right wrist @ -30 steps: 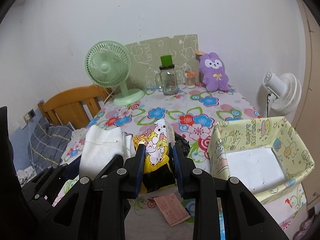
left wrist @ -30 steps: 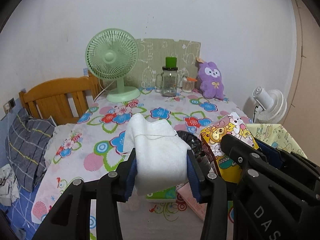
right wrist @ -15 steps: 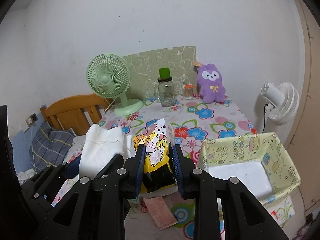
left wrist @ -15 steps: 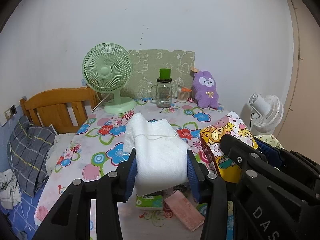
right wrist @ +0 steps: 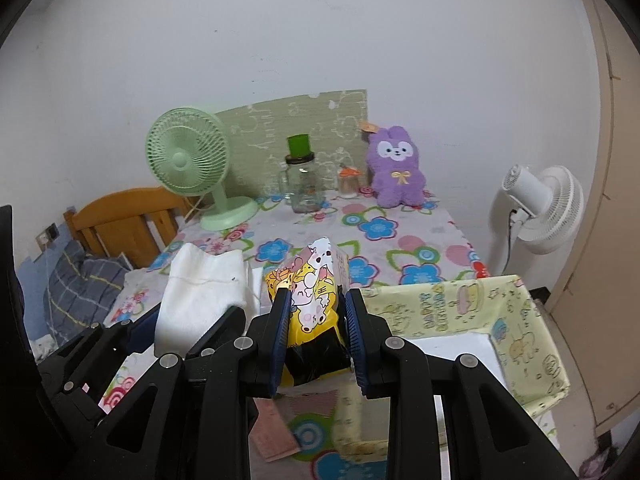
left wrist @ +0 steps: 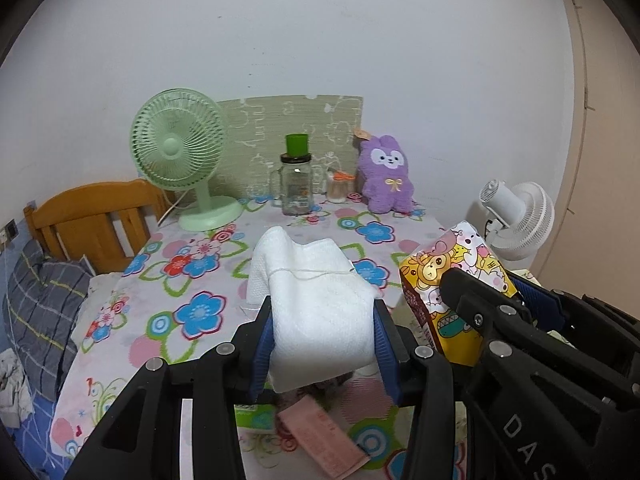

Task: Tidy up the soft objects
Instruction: 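Carry the towel and snack box with both tools over the storage box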

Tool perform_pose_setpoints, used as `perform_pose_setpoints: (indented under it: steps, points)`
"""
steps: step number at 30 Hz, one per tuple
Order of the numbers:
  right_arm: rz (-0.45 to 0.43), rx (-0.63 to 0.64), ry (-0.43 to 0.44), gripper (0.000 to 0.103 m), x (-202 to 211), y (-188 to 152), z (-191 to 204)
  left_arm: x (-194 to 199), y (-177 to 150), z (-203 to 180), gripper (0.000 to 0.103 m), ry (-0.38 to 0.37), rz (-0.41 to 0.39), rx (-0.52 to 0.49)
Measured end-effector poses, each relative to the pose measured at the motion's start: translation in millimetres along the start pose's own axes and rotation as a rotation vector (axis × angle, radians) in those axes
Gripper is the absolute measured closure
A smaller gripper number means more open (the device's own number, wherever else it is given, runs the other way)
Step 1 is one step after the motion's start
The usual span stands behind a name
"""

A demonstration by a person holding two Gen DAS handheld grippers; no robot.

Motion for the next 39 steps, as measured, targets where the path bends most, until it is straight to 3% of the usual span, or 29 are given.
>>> perform_pose_setpoints:
  steps: [12,30,39]
  points:
    - [0.015,-0.010,-0.069,0.073,-5.9,-3.9,-45.2,-15.3,-1.7,-40.0,0.057,-0.048,0.012,-0.045]
    - [0.081,-0.068,-0.194,0.073,-10.6,-30.6,-116.0,-40.1,-25.8,-112.3,0.057,-0.192,0.090,-0.130]
    - [0.129,-0.101,-0.212,0.073,-19.2,-49.9,-138.3,-56.0,-42.5,-131.3,0.056,-0.200,0.142,-0.169]
Point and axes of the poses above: each gripper's, at about its wrist camera, not at the fingertips, and x roughly against the way its jaws point, z to its left, y to its top, the point moved 8 cm from there along -x, roughly the way its jaws point, and after that the axes turned 12 degrees about x, right-handed, at the moved point
